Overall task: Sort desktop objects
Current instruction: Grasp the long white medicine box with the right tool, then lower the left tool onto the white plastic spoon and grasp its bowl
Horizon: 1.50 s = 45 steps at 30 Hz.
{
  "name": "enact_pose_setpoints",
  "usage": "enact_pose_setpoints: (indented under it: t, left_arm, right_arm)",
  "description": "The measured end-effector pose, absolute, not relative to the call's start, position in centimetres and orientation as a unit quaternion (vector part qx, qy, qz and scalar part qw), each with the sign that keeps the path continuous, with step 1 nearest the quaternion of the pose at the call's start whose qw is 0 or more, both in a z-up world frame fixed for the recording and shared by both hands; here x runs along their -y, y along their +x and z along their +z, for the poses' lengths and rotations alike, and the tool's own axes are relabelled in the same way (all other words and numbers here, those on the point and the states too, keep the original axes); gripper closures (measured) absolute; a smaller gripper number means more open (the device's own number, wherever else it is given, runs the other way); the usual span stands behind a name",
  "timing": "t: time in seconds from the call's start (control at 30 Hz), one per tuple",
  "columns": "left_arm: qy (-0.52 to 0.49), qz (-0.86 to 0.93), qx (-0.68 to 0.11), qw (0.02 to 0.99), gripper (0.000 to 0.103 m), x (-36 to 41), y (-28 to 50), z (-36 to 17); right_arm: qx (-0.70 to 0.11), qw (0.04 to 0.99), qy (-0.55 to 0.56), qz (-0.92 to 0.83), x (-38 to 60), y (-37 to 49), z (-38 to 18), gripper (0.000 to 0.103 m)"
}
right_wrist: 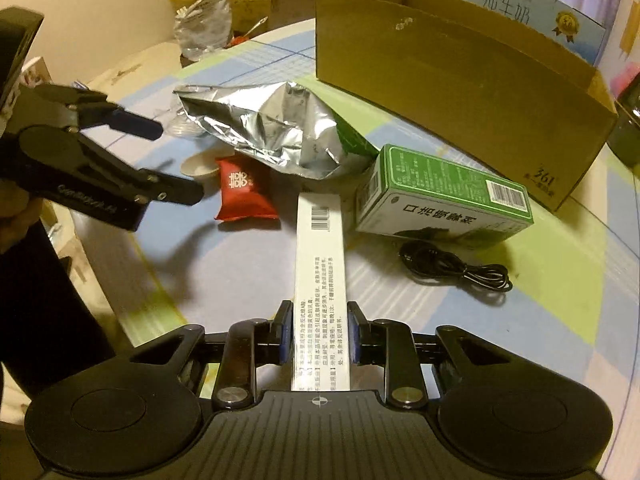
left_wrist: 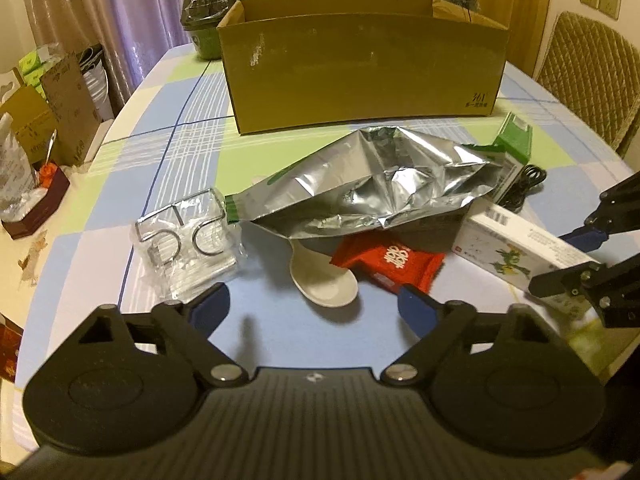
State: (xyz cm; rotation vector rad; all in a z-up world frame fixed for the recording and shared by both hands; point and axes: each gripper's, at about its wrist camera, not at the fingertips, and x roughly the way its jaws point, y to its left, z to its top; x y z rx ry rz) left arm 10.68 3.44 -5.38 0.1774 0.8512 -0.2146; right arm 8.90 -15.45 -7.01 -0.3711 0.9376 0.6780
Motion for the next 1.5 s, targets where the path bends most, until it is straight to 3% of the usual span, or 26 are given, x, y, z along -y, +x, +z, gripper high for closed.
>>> enact_pose_setpoints:
  t: [0.2, 0.4, 0.53, 0.8, 0.9, 0.93, 1.37, 1.47, 1.5]
  left_arm:
    - [0.084, -0.100, -0.418, 0.899, 0.041, -3.4, 12.1, -6.5]
    - [0.067, -0.096, -0.415, 0.902, 0.074, -3.4, 12.7, -6.9]
    - [0.076, -0.090, -0.418, 0.901, 0.081, -3.2, 11.6, -6.5]
    - [0.086, -0.099, -0.429, 0.894, 0.081, -3.0, 7.5, -5.5]
    - [0.075, -0.093, -0.427, 0.896, 0.066, -3.2, 6.9, -5.4]
    - [0.070, -0.089, -0.422, 0.899, 0.065, -3.3, 6.9, -5.3]
    - [-0.024, -0.067, -0.413, 0.908, 0.062, -3.7, 10.2, -6.4]
    - [-0.029, -0.064, -0.417, 0.906, 0.066, -3.7, 10.8, -6.5]
    - [-0.024, -0.063, -0.418, 0.906, 0.072, -3.7, 10.7, -6.5]
  right_arm:
    - [-0.438, 0.822, -0.177, 0.319, 14.9, 9.2, -7.6, 0.079]
    - [-0.446, 0.826, -0.155, 0.309, 15.3, 9.1, -7.4, 0.080]
    - [-0.457, 0.829, -0.120, 0.298, 15.7, 9.0, -7.3, 0.080]
    - [-0.461, 0.833, -0.093, 0.293, 15.2, 6.7, -6.9, 0.080]
    - [-0.453, 0.839, -0.088, 0.287, 14.8, 6.0, -6.8, 0.080]
    - [-0.450, 0.842, -0.084, 0.284, 14.7, 5.9, -6.8, 0.080]
    - [-0.447, 0.851, -0.082, 0.263, 15.2, 6.4, -7.4, 0.079]
    - [-0.454, 0.849, -0.062, 0.264, 15.7, 6.7, -7.3, 0.080]
    - [-0.459, 0.847, -0.047, 0.262, 16.0, 6.9, -7.2, 0.080]
